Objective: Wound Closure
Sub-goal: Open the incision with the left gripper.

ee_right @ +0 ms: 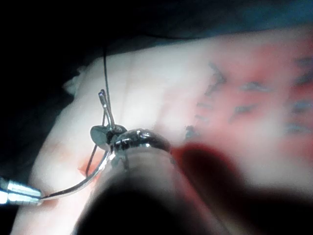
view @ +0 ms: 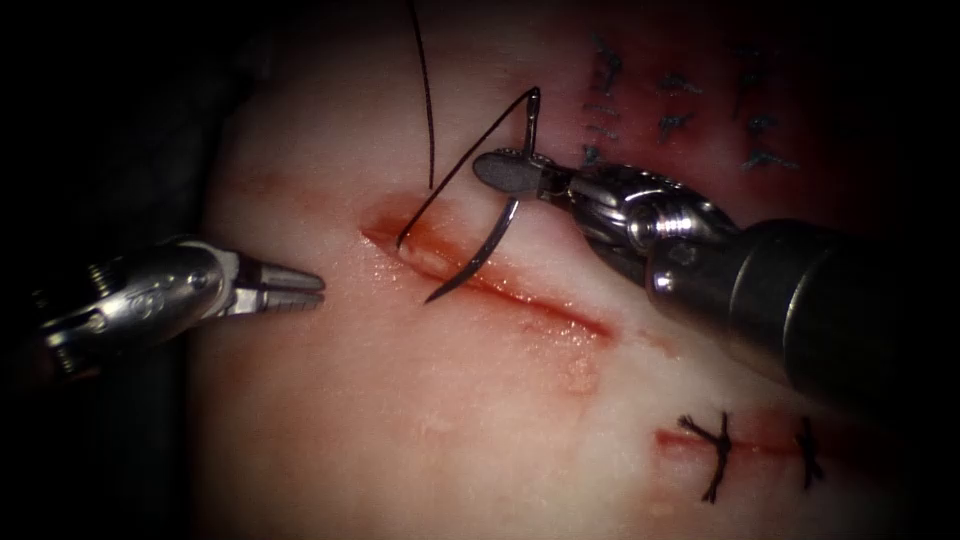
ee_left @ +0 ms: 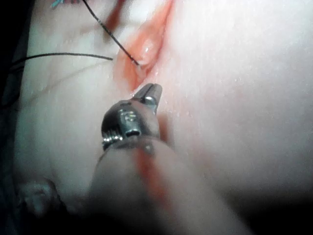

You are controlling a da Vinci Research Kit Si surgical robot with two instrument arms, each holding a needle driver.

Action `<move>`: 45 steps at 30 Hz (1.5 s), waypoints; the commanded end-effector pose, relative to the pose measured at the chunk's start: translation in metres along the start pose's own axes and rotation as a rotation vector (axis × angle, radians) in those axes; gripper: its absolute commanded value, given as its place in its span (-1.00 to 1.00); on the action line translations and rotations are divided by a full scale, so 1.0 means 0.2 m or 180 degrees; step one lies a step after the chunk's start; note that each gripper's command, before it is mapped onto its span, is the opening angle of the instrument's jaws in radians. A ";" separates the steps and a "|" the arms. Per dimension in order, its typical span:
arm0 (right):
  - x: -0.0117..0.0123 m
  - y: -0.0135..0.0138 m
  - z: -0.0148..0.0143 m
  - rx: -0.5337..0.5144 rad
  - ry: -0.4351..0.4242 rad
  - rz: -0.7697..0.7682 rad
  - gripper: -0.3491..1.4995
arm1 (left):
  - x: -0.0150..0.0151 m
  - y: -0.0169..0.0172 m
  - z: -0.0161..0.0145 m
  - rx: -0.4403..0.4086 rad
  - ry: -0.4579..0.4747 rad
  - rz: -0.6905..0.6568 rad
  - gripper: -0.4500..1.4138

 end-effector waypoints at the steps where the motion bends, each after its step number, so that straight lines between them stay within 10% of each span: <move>1: 0.000 -0.001 0.004 0.0027 -0.0003 -0.0039 -1.00 | -0.001 -0.005 0.005 -0.0027 -0.0061 0.0003 -0.89; 34: -0.003 -0.003 0.006 0.0094 0.0003 -0.0371 -1.00 | 0.002 -0.033 0.045 -0.0096 0.0060 -0.0013 -0.89; 45: -0.004 0.004 0.009 0.0154 0.0000 -0.0670 -1.00 | 0.002 -0.038 0.050 -0.0605 -0.0536 0.0359 -0.89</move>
